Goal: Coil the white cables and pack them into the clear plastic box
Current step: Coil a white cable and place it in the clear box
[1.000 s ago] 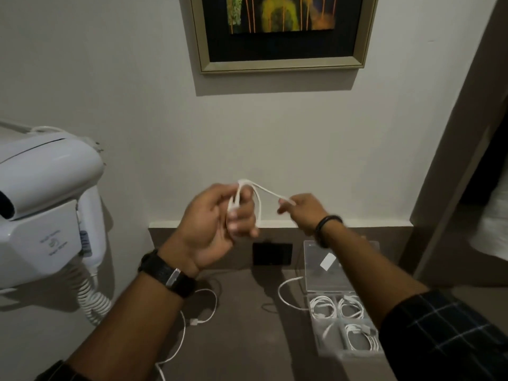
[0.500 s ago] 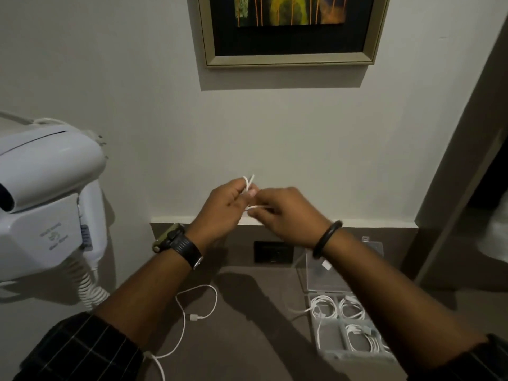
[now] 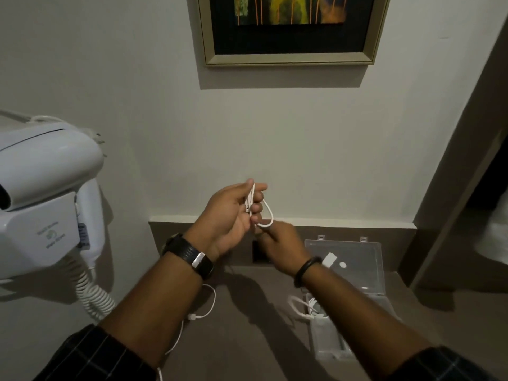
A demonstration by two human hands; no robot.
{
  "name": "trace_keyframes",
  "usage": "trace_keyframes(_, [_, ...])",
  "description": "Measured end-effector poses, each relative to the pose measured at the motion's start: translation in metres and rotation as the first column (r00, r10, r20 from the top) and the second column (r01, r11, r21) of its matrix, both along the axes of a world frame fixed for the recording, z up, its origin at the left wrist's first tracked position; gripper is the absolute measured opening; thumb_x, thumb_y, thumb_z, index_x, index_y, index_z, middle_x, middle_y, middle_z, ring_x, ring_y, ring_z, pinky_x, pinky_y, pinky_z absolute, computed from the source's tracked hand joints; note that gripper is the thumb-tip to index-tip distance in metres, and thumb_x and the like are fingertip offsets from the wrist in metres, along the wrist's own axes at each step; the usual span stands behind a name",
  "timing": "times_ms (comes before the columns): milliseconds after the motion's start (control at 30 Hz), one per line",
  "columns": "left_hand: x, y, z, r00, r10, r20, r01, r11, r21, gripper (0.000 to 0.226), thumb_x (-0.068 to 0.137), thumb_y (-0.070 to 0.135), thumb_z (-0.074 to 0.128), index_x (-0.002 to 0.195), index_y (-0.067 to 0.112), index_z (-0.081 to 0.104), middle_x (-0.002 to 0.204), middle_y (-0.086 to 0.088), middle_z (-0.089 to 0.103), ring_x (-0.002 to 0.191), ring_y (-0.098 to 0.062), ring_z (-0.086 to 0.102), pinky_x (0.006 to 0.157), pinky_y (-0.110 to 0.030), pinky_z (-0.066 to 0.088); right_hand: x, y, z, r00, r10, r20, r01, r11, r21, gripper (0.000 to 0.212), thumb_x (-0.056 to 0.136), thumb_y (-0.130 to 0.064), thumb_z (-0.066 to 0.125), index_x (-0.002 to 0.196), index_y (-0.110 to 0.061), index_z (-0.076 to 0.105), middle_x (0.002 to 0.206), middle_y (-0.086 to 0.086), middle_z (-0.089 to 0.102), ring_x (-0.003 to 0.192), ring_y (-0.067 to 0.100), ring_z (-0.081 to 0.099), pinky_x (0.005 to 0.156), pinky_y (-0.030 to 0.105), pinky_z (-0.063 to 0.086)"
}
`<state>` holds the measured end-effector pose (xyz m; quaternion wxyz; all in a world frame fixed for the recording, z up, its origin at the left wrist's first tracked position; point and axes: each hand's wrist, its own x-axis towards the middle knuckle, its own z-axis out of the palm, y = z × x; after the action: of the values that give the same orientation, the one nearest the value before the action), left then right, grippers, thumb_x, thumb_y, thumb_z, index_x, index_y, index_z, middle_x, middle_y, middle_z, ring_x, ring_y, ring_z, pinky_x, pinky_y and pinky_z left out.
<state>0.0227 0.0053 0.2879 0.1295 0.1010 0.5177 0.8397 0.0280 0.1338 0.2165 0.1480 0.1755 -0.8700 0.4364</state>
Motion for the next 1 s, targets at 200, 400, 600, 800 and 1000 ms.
trace_keyframes(200, [-0.016,-0.014,-0.003,0.829,0.272,-0.488,-0.506,0.737,-0.448,0.027,0.1,0.029,0.041,0.091,0.012,0.061,0.077,0.004,0.053,0.066,-0.012,0.044,0.065,-0.029,0.037,0.023,-0.009,0.021,0.996,0.087,-0.027,-0.068,0.904,0.422,0.03,0.095,-0.031,0.045,0.069,-0.018,0.053,0.065,0.004,0.059,0.061,0.025,0.052,0.057,0.032,0.038])
trace_keyframes(400, [-0.013,-0.009,-0.009,0.934,0.257,-0.247,-0.334,0.875,-0.351,0.024,0.097,0.032,0.041,0.085,0.017,0.056,0.086,-0.005,0.06,0.066,-0.013,0.048,0.056,-0.026,0.035,0.034,0.006,0.058,0.988,0.15,-0.046,-0.09,0.78,0.62,0.028,0.093,-0.029,0.047,0.078,-0.012,0.063,0.078,0.013,0.069,0.069,0.03,0.059,0.061,0.034,0.046])
trace_keyframes(600, [-0.036,-0.022,0.031,0.881,0.216,0.421,-0.305,0.939,0.157,0.013,0.096,0.004,0.033,0.085,0.003,0.04,0.081,-0.013,0.052,0.055,-0.012,0.043,0.048,-0.02,0.036,0.056,-0.022,0.003,0.992,0.084,0.092,-0.125,0.622,0.773,0.022,0.093,-0.015,0.048,0.104,-0.008,0.066,0.093,0.017,0.068,0.082,0.033,0.066,0.076,0.046,0.058])
trace_keyframes(800, [-0.022,-0.017,0.012,0.974,0.202,0.104,-0.169,0.951,-0.26,0.025,0.1,0.02,0.041,0.098,0.003,0.059,0.05,0.005,0.041,0.038,-0.006,0.037,0.045,-0.021,0.046,0.026,0.014,-0.021,0.982,-0.159,0.1,0.005,0.551,0.835,0.021,0.09,-0.011,0.047,0.101,-0.007,0.064,0.094,0.016,0.068,0.083,0.034,0.066,0.074,0.043,0.055])
trace_keyframes(1000, [0.019,-0.037,-0.028,0.896,-0.415,0.158,0.434,0.747,-0.504,0.027,0.095,0.027,0.051,0.088,0.008,0.069,0.055,0.006,0.046,0.037,-0.003,0.036,0.043,-0.022,0.048,-0.012,0.093,-0.022,0.879,-0.471,-0.068,0.337,0.515,0.788,0.026,0.085,-0.012,0.046,0.099,-0.013,0.067,0.099,0.015,0.069,0.089,0.036,0.066,0.075,0.039,0.053])
